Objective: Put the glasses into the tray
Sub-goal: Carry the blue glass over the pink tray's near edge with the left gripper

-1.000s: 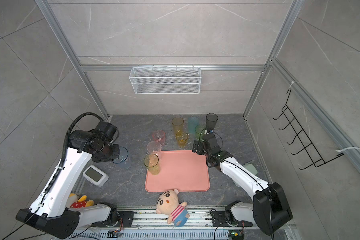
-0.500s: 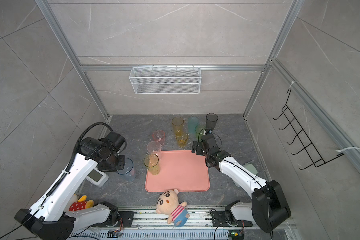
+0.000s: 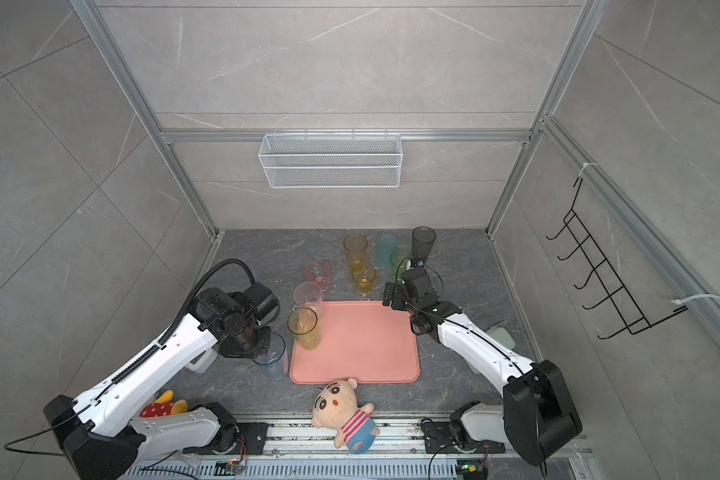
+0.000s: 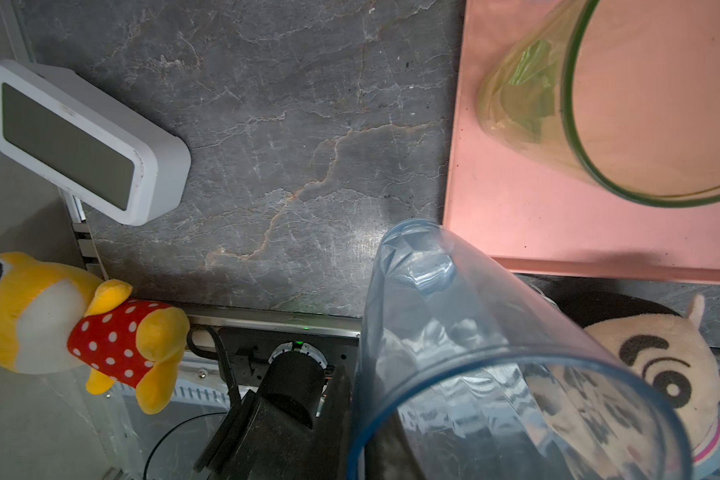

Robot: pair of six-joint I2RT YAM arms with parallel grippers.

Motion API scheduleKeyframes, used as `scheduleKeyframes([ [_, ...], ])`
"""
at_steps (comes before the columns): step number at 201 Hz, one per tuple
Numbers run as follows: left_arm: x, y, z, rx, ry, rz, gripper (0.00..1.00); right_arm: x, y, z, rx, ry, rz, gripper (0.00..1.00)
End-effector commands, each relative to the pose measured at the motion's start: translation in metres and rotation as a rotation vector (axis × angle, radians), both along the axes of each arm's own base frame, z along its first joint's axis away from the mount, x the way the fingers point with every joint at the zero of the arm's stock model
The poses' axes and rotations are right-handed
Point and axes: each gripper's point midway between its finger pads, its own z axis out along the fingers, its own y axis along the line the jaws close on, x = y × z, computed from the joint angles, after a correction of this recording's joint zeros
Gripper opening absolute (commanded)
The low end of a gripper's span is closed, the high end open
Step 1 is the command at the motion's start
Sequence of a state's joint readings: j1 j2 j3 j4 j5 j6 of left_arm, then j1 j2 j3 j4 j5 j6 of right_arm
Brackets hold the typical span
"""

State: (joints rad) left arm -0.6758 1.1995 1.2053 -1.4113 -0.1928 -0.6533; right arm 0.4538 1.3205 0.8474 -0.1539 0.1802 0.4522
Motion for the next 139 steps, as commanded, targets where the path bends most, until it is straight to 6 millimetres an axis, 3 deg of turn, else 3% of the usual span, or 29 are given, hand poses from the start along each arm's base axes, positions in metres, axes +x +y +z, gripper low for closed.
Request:
scheduleKeyframes([
  [1,0.003,-0.013,-0.002,-0.048,-0.017,0.026,0.00,0.004,0.002,0.005,0.003,-0.017,-0.014,0.99],
  [139,0.014,-0.064,-0.032,-0.101,-0.024,-0.012,0.00,0.004,0.002,0.004,-0.006,-0.011,-0.012,0.99],
])
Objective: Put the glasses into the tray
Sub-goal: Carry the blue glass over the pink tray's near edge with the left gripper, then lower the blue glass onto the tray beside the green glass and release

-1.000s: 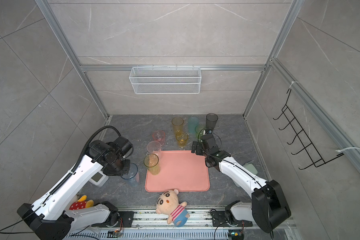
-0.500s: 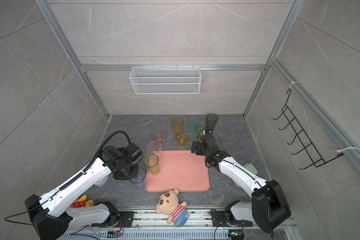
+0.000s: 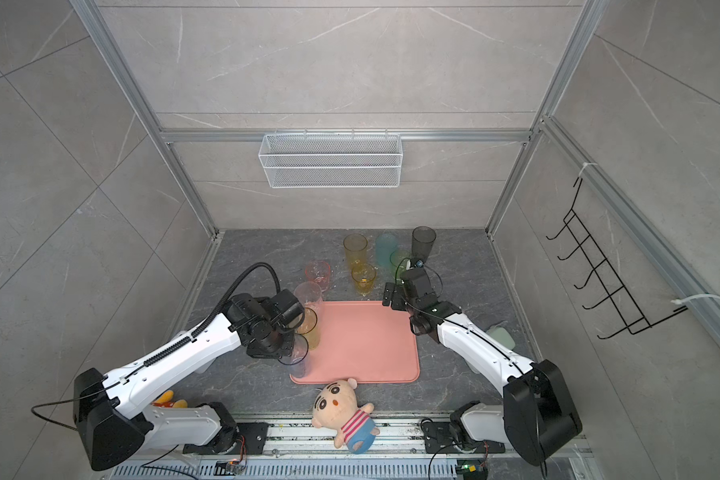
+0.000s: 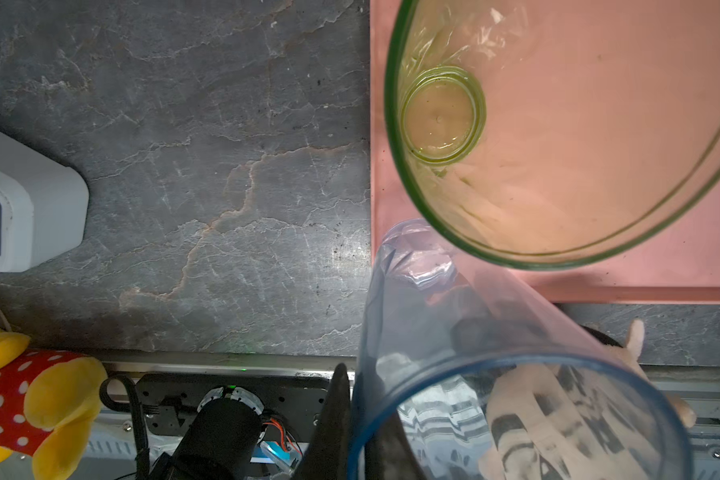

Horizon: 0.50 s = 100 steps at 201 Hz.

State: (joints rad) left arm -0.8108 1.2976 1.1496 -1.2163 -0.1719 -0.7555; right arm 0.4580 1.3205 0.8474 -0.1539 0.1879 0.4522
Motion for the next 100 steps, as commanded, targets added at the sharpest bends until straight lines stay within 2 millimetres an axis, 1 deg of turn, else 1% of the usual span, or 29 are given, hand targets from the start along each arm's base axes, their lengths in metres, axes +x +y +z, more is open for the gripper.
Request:
scheduleKeyframes([
  [1,0.002,-0.011,-0.002,-0.043,-0.001,0.022,0.00,0.004,0.001,0.004,-0.001,-0.008,-0.011,0.99],
  [19,0.003,-0.017,-0.006,-0.059,0.005,0.019,0.00,0.004,0.002,0.003,-0.001,-0.008,-0.010,0.99],
  [39,0.002,-0.018,-0.011,-0.049,0.013,0.019,0.00,0.004,0.003,0.004,-0.001,-0.008,-0.007,0.99],
  [100,0.001,-0.013,-0.018,-0.011,0.032,0.013,0.00,0.004,0.004,0.004,-0.001,-0.008,-0.004,0.99],
])
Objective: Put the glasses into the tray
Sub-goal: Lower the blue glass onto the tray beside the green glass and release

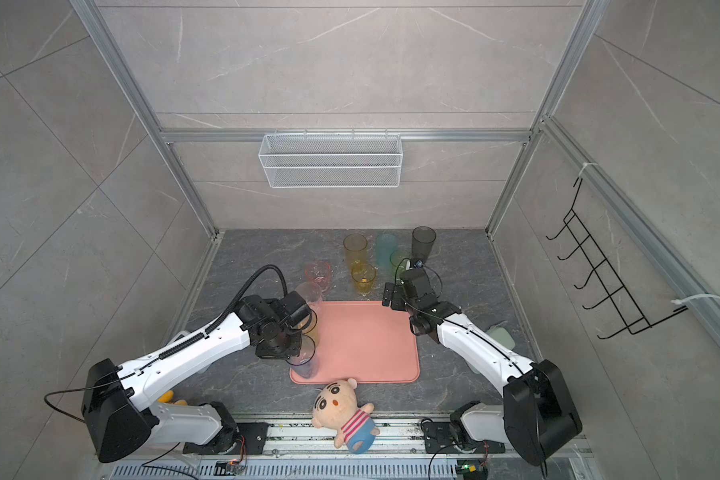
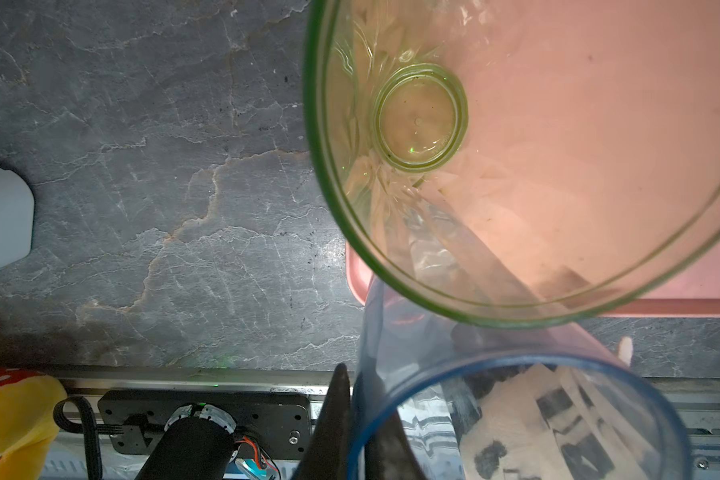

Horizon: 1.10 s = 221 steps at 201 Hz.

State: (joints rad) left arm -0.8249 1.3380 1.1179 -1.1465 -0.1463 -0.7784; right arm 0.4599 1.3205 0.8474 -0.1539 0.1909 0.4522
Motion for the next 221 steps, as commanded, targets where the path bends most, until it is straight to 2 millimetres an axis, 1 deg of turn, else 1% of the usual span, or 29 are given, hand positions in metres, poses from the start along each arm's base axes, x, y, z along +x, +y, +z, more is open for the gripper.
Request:
scheduleKeyframes([
  [1,-0.001,0.000,-0.003,0.009,0.013,0.006,0.00,0.004,0.004,0.005,0.001,-0.008,-0.005,0.99],
  [79,-0.001,0.001,-0.007,0.027,0.024,0.016,0.00,0.004,0.003,0.003,-0.003,-0.003,-0.008,0.99],
  [107,-0.002,0.000,-0.007,0.024,0.026,0.011,0.05,0.004,0.004,0.003,-0.004,-0.001,-0.005,0.99],
  [131,-0.001,0.000,-0.002,0.019,0.016,0.010,0.10,0.004,0.003,0.003,-0.005,-0.001,-0.006,0.99],
  [179,0.001,0.003,0.011,0.026,-0.004,0.003,0.28,0.004,0.003,0.003,-0.006,0.000,-0.006,0.99],
  [221,0.006,0.001,0.030,0.011,-0.039,-0.008,0.38,0.003,0.003,0.005,-0.007,-0.005,-0.006,0.99],
])
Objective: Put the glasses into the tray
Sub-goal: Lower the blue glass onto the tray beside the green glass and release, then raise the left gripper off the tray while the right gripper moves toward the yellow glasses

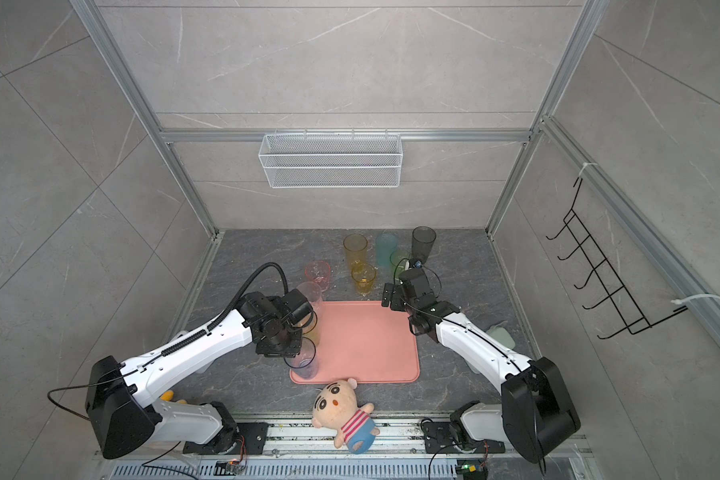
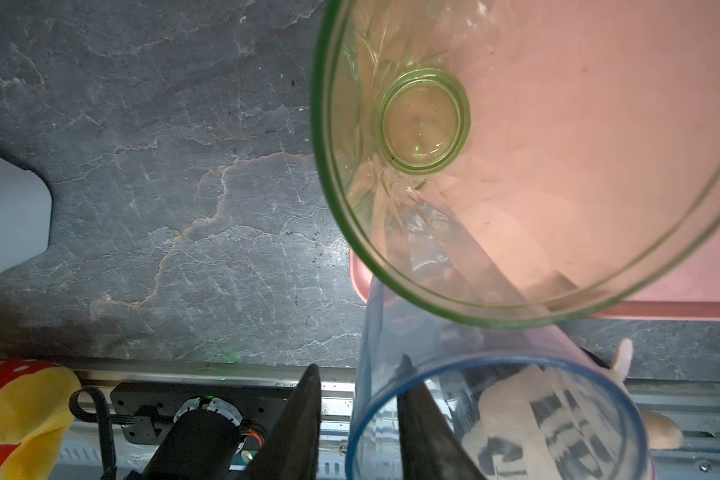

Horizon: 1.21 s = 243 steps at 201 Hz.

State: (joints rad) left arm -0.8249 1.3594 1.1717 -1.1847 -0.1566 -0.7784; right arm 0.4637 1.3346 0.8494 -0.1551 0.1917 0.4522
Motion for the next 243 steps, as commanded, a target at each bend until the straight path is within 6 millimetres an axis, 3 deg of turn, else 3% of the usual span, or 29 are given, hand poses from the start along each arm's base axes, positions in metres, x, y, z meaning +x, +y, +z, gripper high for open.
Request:
scheduleKeyframes([
  [1,0.003,0.003,0.021,0.000,-0.036,-0.009,0.38,0.003,0.001,0.009,0.000,-0.017,-0.010,0.99],
  [103,0.024,0.013,0.077,0.055,-0.149,-0.041,0.57,0.002,-0.005,0.013,-0.023,-0.032,-0.028,0.99],
  [188,0.073,0.038,0.114,0.055,-0.313,0.004,0.68,-0.010,-0.011,0.054,-0.003,-0.055,-0.035,0.99],
  [243,0.100,0.067,0.112,-0.032,-0.429,0.049,0.80,-0.022,-0.018,0.088,0.014,-0.060,-0.051,0.99],
])
